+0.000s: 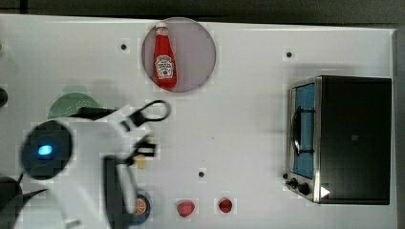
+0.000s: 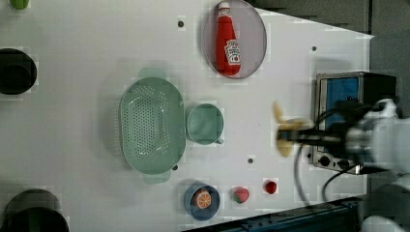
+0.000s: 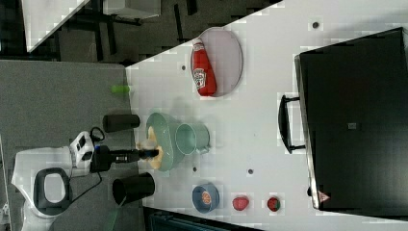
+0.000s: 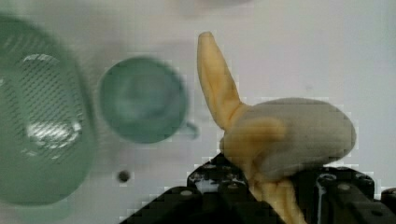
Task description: Pick Banana and place it in mug.
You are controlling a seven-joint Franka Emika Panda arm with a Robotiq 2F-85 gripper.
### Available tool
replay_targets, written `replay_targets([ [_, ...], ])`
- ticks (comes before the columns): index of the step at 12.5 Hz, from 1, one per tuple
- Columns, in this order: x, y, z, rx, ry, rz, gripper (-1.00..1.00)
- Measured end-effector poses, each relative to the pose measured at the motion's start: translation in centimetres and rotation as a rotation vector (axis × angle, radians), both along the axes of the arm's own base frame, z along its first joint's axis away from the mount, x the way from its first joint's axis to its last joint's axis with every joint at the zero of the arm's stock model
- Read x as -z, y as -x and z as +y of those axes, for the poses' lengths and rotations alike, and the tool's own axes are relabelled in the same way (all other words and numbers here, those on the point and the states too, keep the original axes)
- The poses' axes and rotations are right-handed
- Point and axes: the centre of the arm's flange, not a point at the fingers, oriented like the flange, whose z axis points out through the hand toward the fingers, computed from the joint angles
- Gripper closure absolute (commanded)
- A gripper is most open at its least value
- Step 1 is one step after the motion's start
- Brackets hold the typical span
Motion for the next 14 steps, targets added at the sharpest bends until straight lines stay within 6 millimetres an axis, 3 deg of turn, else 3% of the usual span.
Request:
replay_targets([
  [3, 3.0, 2.5, 6.3, 0.059, 0.005, 0.048, 0.42],
  [5, 4.1, 2.1, 7.4, 0.114, -0.04, -0.001, 0.42],
  [8, 7.0, 0.3, 6.8, 0.2, -0.099, -0.051, 0.42],
  [11, 12.0, -0.6, 5.7, 0.263, -0.108, 0.021, 0.36],
  [14, 13.9, -1.4, 3.7, 0.362, -0.093, 0.047, -0.3],
])
